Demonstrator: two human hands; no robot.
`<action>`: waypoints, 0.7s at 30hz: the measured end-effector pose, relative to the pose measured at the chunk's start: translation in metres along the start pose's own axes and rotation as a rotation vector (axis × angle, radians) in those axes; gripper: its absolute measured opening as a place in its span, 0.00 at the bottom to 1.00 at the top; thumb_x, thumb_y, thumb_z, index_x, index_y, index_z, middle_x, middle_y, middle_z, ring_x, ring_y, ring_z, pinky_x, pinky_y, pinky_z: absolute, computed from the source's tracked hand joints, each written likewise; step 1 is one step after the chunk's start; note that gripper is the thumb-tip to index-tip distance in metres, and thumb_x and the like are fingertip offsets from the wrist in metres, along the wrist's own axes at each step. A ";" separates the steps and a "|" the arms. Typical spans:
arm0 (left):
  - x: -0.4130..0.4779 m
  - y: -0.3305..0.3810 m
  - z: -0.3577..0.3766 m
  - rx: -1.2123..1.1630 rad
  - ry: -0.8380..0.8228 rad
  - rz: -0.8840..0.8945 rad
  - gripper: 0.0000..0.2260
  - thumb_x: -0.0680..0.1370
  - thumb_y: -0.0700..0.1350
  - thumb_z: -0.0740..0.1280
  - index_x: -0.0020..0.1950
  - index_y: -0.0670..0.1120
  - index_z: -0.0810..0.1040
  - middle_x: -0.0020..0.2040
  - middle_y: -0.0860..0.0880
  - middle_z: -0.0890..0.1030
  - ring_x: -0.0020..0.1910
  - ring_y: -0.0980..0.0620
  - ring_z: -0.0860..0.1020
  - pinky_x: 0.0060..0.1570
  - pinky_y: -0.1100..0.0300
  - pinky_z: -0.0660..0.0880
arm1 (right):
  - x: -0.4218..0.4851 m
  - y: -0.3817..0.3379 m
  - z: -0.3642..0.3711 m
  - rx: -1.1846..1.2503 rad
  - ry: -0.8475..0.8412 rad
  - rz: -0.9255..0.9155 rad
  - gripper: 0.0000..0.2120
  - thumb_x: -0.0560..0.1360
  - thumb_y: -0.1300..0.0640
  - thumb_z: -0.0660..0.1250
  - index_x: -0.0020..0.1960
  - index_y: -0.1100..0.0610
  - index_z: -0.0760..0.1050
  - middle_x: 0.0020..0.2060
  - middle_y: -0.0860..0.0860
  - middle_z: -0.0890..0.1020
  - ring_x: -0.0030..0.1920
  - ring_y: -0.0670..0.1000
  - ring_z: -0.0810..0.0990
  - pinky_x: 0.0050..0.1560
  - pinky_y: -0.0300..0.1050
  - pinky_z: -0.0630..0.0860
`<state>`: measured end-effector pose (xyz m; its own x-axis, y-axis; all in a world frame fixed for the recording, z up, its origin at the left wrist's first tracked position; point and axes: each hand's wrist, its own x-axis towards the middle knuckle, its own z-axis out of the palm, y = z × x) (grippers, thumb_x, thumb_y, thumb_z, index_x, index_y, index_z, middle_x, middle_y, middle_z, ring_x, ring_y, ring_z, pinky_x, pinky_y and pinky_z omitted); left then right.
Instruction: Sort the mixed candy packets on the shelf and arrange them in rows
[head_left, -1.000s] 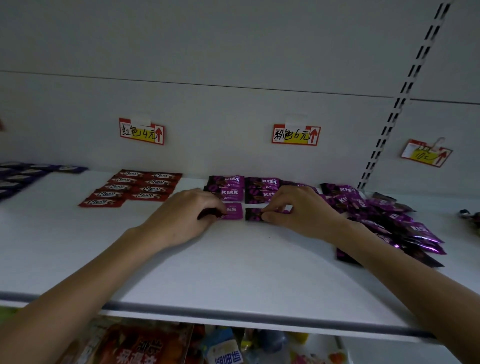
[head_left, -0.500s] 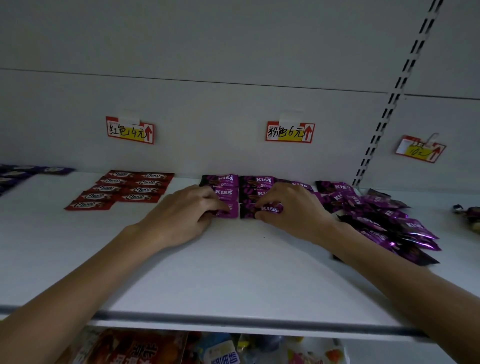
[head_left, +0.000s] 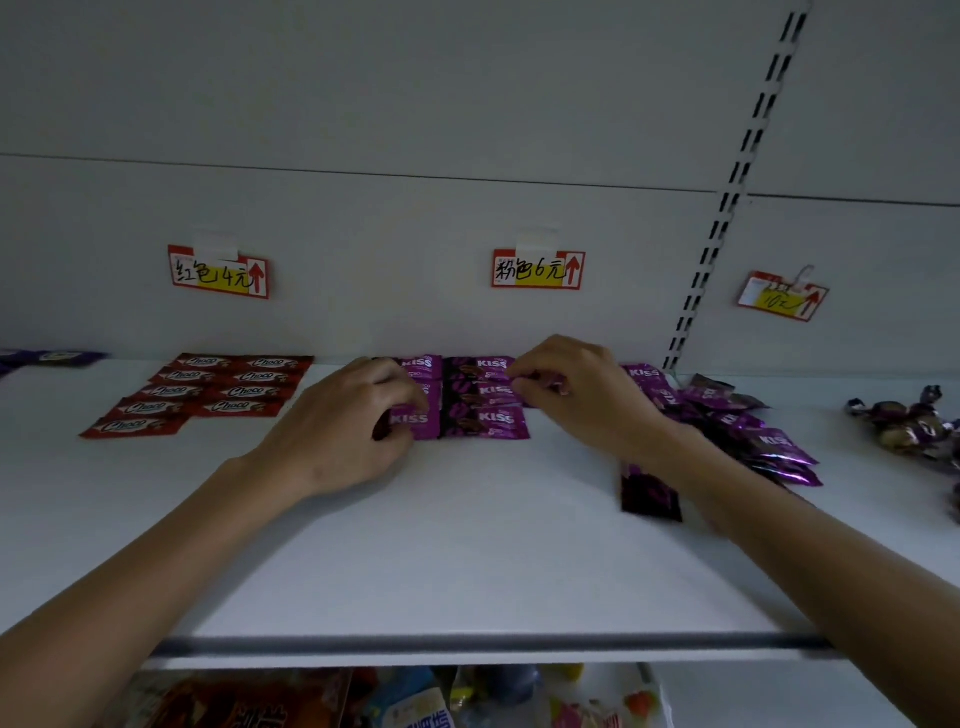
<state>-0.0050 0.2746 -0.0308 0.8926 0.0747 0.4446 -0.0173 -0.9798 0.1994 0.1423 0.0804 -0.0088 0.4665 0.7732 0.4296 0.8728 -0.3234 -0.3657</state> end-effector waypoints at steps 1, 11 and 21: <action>0.004 0.006 0.002 -0.035 0.005 -0.008 0.15 0.69 0.50 0.60 0.53 0.50 0.80 0.51 0.56 0.75 0.52 0.58 0.70 0.46 0.61 0.66 | -0.001 0.008 -0.010 -0.023 -0.001 0.046 0.08 0.76 0.58 0.65 0.53 0.56 0.80 0.48 0.51 0.80 0.45 0.49 0.77 0.49 0.47 0.77; 0.052 0.123 0.042 -0.321 -0.261 0.080 0.20 0.72 0.64 0.64 0.56 0.53 0.77 0.51 0.56 0.76 0.48 0.58 0.75 0.48 0.60 0.74 | -0.064 0.054 -0.081 -0.139 -0.236 0.306 0.13 0.70 0.44 0.70 0.48 0.51 0.80 0.43 0.46 0.81 0.46 0.45 0.78 0.47 0.36 0.73; 0.060 0.140 0.052 -0.294 -0.311 0.041 0.13 0.72 0.48 0.69 0.56 0.49 0.78 0.52 0.53 0.79 0.47 0.58 0.77 0.40 0.71 0.70 | -0.084 0.070 -0.086 -0.314 -0.180 0.167 0.12 0.78 0.52 0.61 0.53 0.54 0.81 0.49 0.50 0.82 0.48 0.50 0.78 0.52 0.44 0.72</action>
<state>0.0698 0.1323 -0.0214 0.9810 -0.0667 0.1820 -0.1431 -0.8826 0.4478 0.1763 -0.0535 0.0006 0.5973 0.7701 0.2242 0.8016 -0.5821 -0.1361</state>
